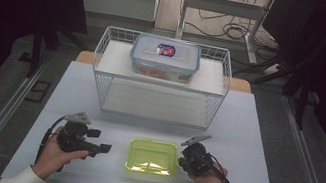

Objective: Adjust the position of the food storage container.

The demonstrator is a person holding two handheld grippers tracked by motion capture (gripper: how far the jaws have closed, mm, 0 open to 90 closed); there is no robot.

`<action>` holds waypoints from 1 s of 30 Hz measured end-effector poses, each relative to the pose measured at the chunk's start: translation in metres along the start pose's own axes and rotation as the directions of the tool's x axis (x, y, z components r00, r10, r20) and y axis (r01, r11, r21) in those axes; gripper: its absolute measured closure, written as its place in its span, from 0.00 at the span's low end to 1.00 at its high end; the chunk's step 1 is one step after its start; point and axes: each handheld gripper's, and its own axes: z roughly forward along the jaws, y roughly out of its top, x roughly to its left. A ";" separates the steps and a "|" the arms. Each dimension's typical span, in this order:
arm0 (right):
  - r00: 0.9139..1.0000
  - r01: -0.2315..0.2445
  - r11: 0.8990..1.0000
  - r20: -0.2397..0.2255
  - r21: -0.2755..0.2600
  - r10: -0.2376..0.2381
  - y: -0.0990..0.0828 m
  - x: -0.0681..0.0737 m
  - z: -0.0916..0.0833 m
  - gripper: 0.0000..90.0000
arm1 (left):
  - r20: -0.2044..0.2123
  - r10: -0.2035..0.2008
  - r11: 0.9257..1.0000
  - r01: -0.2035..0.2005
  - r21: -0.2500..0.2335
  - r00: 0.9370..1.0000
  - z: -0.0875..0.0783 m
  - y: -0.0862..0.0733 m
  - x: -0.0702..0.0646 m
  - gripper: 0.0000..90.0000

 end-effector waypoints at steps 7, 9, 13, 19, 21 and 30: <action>0.999 -0.052 0.996 0.011 -0.066 0.052 -0.007 -0.013 -0.020 0.99 | -0.001 -0.044 0.999 0.044 -0.030 0.999 -0.002 0.001 0.000 0.24; 0.997 -0.082 0.992 -0.014 -0.101 0.081 -0.009 -0.018 -0.026 0.99 | 0.011 -0.073 0.996 0.074 -0.045 0.997 -0.002 0.001 0.001 0.24; 0.988 -0.141 0.976 -0.090 -0.167 0.128 -0.016 -0.025 -0.034 0.97 | 0.057 -0.137 0.988 0.140 -0.067 0.989 0.000 0.001 0.002 0.23; 0.950 -0.253 0.938 -0.247 -0.236 0.194 -0.026 -0.033 -0.038 0.72 | 0.106 -0.176 0.980 0.185 -0.072 0.979 0.004 0.003 -0.001 0.23; 0.937 -0.285 0.924 -0.278 -0.255 0.212 -0.026 -0.035 -0.038 0.65 | 0.117 -0.184 0.979 0.193 -0.071 0.976 0.005 0.003 -0.003 0.23; 0.910 -0.335 0.903 -0.340 -0.268 0.237 -0.026 -0.034 -0.034 0.54 | 0.156 -0.216 0.973 0.226 -0.050 0.964 0.013 -0.001 -0.004 0.24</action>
